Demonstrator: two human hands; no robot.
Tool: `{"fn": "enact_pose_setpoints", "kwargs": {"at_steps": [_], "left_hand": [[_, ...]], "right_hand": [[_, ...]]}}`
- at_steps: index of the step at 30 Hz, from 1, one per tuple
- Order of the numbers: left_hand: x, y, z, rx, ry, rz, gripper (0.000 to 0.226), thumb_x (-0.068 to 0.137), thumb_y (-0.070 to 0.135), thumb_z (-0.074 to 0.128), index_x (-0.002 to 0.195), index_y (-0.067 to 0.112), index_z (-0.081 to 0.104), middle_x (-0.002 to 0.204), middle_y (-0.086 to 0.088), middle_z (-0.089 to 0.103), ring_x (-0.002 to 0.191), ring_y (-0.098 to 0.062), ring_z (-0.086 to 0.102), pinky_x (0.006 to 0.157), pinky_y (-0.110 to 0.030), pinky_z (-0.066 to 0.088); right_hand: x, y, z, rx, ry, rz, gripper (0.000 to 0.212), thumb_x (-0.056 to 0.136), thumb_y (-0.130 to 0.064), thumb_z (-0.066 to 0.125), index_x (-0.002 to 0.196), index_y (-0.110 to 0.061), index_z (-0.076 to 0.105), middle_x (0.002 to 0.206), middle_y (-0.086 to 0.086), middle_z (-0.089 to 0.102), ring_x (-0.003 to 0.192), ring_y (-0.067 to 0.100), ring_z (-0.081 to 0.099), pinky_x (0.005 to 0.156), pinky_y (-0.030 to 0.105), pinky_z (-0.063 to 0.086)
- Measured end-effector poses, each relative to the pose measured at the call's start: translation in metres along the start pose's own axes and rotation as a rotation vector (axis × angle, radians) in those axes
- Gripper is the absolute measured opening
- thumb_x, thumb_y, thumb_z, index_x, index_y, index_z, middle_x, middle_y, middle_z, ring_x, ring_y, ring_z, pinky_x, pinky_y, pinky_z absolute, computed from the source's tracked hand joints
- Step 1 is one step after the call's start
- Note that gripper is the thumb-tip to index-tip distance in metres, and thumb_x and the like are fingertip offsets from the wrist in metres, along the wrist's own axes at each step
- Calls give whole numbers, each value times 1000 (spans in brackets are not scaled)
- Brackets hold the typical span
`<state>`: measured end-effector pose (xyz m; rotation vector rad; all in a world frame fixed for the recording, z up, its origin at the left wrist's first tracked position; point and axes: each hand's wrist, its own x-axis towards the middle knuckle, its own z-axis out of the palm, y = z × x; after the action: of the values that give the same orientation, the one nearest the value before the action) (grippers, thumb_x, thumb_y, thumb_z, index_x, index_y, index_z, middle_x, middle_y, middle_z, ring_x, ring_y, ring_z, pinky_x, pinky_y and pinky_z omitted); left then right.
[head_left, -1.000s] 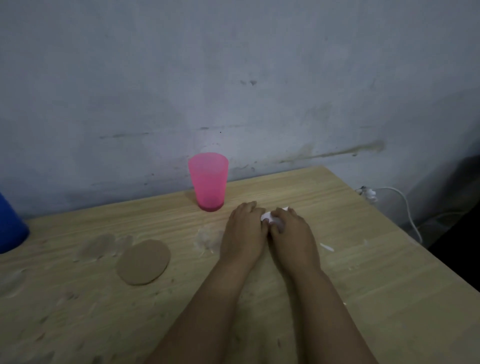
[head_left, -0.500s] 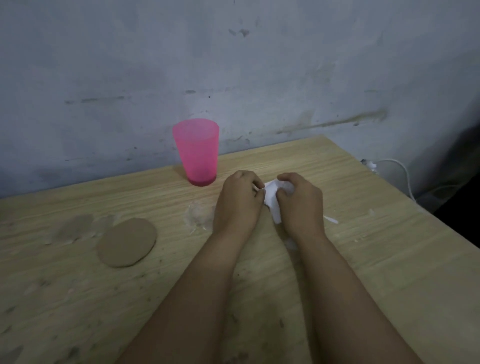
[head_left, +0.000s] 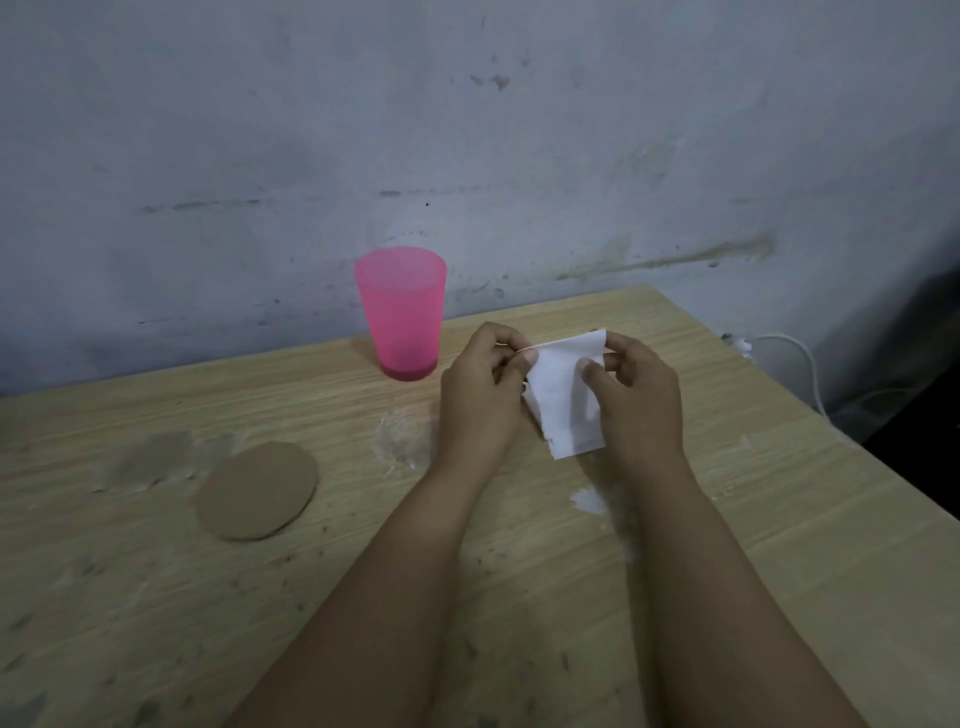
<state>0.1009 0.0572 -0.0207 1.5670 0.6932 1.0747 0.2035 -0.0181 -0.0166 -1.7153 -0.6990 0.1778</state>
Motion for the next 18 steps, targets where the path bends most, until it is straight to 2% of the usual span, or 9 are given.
{"fn": "enact_pose_setpoints", "kwargs": {"at_steps": [4,6,9,12,14,15,16,18], "left_hand": [[-1,4,-2,-45,36,-8,17,91,8,59,81,22,57,79,-7,68,72,-23,64,69,-38,54],[-3,6,-3,-44,54,-2,12,92,12,58,87,23,59,80,-4,68,72,-21,65,65,-36,55],[-8,6,-7,-31,84,-3,14,90,10,60,97,22,60,87,-2,68,79,-14,65,66,-22,54],[-12,7,-16,75,72,13,18,88,8,60,100,21,62,88,6,67,78,1,60,68,-8,45],[-18,10,-30,140,64,40,16,87,7,60,95,21,64,85,10,66,75,5,58,67,-5,42],[-21,11,-38,165,62,54,16,86,7,61,91,21,66,82,12,67,74,5,59,67,-5,42],[-24,12,-46,192,65,70,15,85,8,62,88,22,67,79,13,67,73,5,59,67,-6,43],[-25,14,-65,250,85,100,15,83,9,65,83,24,68,75,14,67,70,3,59,65,-8,44]], "right_hand": [[1,-2,-2,76,-21,-7,8,85,-14,61,88,-17,69,82,-3,69,74,10,61,60,17,44],[1,-2,-2,134,-7,-6,6,84,-13,63,83,-16,68,76,-5,68,63,-2,59,54,11,44],[2,-5,-2,225,32,21,9,83,-12,64,76,-17,65,68,-7,64,52,-7,53,48,8,41],[1,-8,1,266,45,101,12,84,-12,64,75,-18,61,66,-4,62,58,6,55,55,22,44],[-1,-12,2,307,44,160,6,84,-11,62,80,-15,61,71,-1,63,67,15,58,63,31,47],[-2,-14,1,321,47,189,1,85,-12,61,84,-12,61,75,0,64,72,19,60,65,33,48],[-4,-15,1,328,57,211,4,84,-13,61,88,-10,61,78,1,65,76,22,62,65,34,49],[-9,-20,3,388,75,256,4,84,-13,61,87,-14,63,83,1,67,81,23,65,65,33,53]]}}
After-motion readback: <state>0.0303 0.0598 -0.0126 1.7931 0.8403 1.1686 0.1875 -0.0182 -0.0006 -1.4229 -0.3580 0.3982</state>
